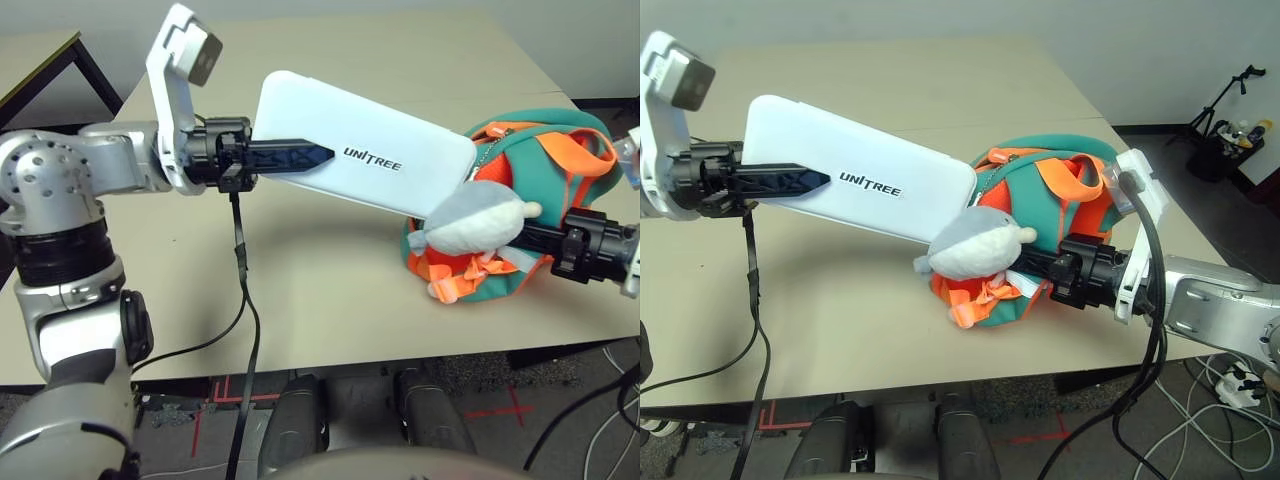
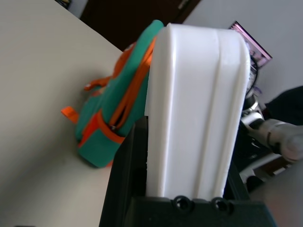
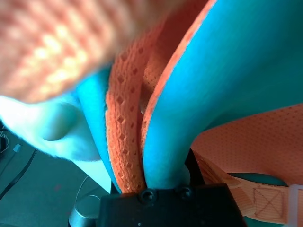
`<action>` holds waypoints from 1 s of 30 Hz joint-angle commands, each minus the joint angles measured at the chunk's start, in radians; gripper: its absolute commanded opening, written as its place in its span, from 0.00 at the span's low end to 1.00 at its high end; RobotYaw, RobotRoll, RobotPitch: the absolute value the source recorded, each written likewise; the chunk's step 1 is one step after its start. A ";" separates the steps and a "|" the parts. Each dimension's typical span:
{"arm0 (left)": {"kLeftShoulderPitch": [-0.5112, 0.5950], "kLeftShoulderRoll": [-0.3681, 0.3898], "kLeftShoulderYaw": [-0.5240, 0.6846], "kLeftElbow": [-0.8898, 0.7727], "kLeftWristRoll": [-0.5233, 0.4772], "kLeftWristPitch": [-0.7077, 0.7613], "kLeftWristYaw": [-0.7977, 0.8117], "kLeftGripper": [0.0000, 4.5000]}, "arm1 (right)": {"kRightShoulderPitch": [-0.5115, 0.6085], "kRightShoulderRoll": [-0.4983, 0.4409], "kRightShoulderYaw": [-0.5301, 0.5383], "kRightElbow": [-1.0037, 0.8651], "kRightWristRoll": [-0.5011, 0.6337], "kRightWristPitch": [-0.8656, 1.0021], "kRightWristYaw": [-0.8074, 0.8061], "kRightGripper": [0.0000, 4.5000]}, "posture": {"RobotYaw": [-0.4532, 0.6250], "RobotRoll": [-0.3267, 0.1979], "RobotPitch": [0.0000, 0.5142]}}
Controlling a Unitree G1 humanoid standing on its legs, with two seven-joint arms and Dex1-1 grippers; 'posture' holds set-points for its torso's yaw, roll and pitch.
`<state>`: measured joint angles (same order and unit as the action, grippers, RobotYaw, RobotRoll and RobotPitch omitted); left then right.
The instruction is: Put the pencil case into the backpack and zip it.
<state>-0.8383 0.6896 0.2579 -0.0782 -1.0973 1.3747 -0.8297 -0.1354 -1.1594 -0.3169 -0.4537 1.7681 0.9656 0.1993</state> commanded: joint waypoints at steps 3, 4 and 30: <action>-0.016 0.004 -0.027 0.052 0.112 -0.151 0.011 0.29 | -0.016 0.005 0.012 -0.002 -0.009 0.019 0.003 0.04 | 0.38 0.62 0.17; -0.020 0.005 -0.032 0.065 0.129 -0.173 0.006 0.29 | -0.018 0.006 0.012 -0.002 -0.011 0.021 0.004 0.04 | 0.38 0.62 0.16; 0.010 -0.023 -0.216 0.059 0.214 -0.252 -0.162 0.29 | -0.020 0.022 -0.001 -0.015 -0.007 0.020 -0.016 0.04 | 0.36 0.62 0.16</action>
<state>-0.8272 0.6803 0.0906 -0.0325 -0.9232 1.1574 -0.9738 -0.1496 -1.1420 -0.3173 -0.4531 1.7560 0.9816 0.1864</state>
